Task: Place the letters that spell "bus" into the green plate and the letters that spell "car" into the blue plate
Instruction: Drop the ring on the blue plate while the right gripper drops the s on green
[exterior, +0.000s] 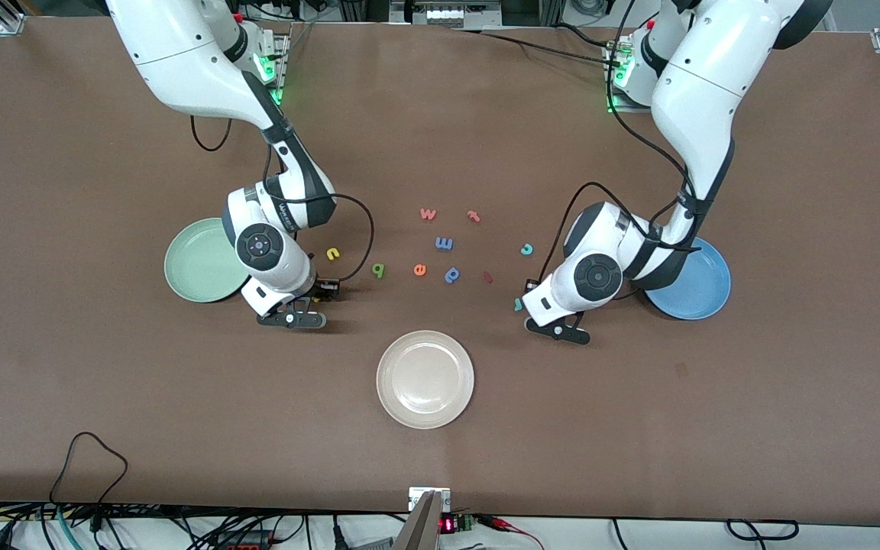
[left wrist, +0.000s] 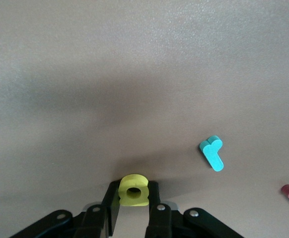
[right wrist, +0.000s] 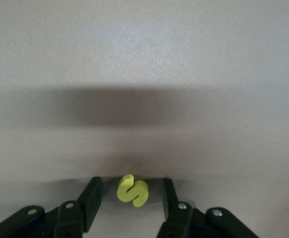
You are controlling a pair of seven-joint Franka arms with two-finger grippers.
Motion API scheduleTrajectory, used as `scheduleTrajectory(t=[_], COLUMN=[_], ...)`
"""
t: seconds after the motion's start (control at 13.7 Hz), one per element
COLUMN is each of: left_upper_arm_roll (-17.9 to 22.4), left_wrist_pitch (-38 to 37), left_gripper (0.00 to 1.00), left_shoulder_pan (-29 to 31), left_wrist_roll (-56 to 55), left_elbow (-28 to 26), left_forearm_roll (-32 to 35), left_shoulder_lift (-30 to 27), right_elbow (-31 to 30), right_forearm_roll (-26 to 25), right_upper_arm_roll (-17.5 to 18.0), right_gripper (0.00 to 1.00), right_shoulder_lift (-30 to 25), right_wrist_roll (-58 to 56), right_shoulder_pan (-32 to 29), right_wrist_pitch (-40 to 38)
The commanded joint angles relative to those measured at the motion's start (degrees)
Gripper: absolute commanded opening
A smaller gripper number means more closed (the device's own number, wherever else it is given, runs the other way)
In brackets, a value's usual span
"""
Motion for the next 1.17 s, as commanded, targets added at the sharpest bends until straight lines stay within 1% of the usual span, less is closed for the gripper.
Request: scheduleTrajectory(t=[0.0, 0.15, 0.37, 0.51, 0.59, 0.66, 0.73, 0.8, 0.88, 1.02, 1.1], left_upper_arm_roll=[0.5, 0.7, 0.7, 0.2, 0.2, 0.3, 0.3, 0.2, 0.2, 0.2, 0.4], left_wrist_pitch=[-0.8, -7.1, -17.5, -21.3, -21.7, -21.0, -20.6, -20.5, -19.3, -13.9, -11.4], left_gripper=[0.16, 0.16, 0.17, 0.17, 0.17, 0.18, 0.18, 0.18, 0.19, 0.21, 0.24], left_shoulder_pan=[0.4, 3.6, 10.5, 15.8, 17.2, 18.1, 19.5, 21.1, 22.7, 24.5, 24.8], left_wrist_roll=[-0.6, -0.1, -0.5, 0.5, 1.1, 1.9, 3.1, 4.2, 6.5, 8.4, 8.5], left_elbow=[0.4, 0.3, 0.0, -1.0, -3.3, -5.9, -7.3, -8.0, -8.7, -12.0, -13.6], left_forearm_roll=[1.9, 2.0, 2.0, 2.0, 2.0, 2.1, 2.7, 2.8, 2.8, 2.8, 2.9], left_shoulder_lift=[-0.1, -3.5, -7.3, -9.0, -10.6, -12.2, -12.9, -13.0, -12.8, -12.7, -12.6], right_elbow=[-0.5, -0.5, -0.5, -0.5, -0.5, -0.5, -0.5, -0.6, -0.8, -1.6, -3.7], right_forearm_roll=[-0.6, -0.6, -0.6, -0.6, -0.6, -0.6, -0.6, -0.6, -0.6, -0.6, -0.6], right_upper_arm_roll=[0.0, 0.0, 0.0, 0.0, 0.0, 0.0, 0.0, -0.1, -0.1, -0.1, -0.1], right_gripper=[0.53, 0.41, 0.20, 0.10, 0.06, 0.05, 0.04, 0.04, 0.04, 0.05, 0.05], right_shoulder_lift=[0.4, 0.4, 0.4, 0.4, 0.4, 0.4, 0.0, -1.9, -4.1, -8.4, -10.1], right_wrist_roll=[0.2, 0.1, 0.1, -1.2, -1.5, -1.8, -2.2, -3.9, -5.0, -7.5, -9.2], right_shoulder_pan=[0.4, 0.4, 0.3, 0.2, 0.1, 0.0, -0.4, -1.0, -2.3, -5.7, -7.6], right_wrist_pitch=[0.1, 0.1, 0.2, 0.3, 0.2, 0.1, -0.1, -0.4, -3.1, -10.6, -12.3])
